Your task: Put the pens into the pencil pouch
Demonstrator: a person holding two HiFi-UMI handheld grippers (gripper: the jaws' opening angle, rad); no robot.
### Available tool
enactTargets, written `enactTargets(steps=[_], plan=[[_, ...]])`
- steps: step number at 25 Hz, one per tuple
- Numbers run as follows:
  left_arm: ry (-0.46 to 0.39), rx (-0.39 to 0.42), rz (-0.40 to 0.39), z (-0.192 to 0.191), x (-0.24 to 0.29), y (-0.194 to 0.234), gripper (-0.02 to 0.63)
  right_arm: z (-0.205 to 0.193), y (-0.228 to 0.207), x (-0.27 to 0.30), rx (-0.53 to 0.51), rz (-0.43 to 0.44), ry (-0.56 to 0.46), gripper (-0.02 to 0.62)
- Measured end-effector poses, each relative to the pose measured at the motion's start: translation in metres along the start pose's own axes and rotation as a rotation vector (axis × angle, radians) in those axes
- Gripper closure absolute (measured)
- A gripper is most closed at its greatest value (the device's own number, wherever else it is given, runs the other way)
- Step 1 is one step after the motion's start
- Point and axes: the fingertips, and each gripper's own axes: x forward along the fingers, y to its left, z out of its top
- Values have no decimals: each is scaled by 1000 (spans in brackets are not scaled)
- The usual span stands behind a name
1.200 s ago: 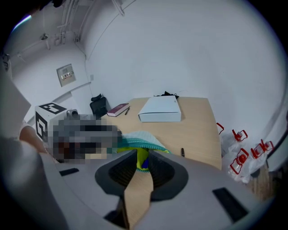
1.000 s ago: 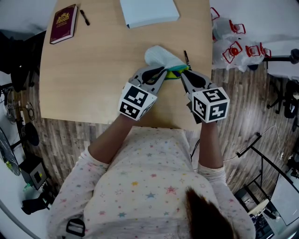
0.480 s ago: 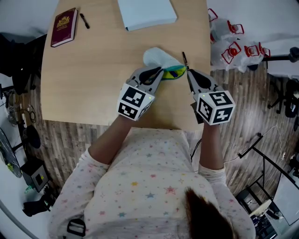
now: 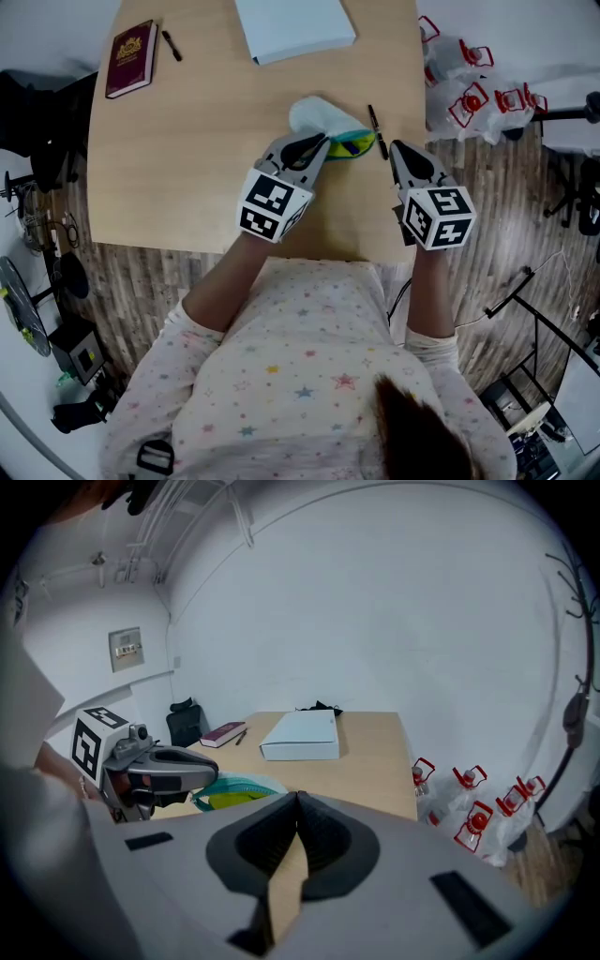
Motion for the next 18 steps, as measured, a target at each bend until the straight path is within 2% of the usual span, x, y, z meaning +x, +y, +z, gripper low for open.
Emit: enactTargets(steps=[18], plan=[[0,-2,29,8,11,2,584,-39,-41,36,29,-28,45,594]])
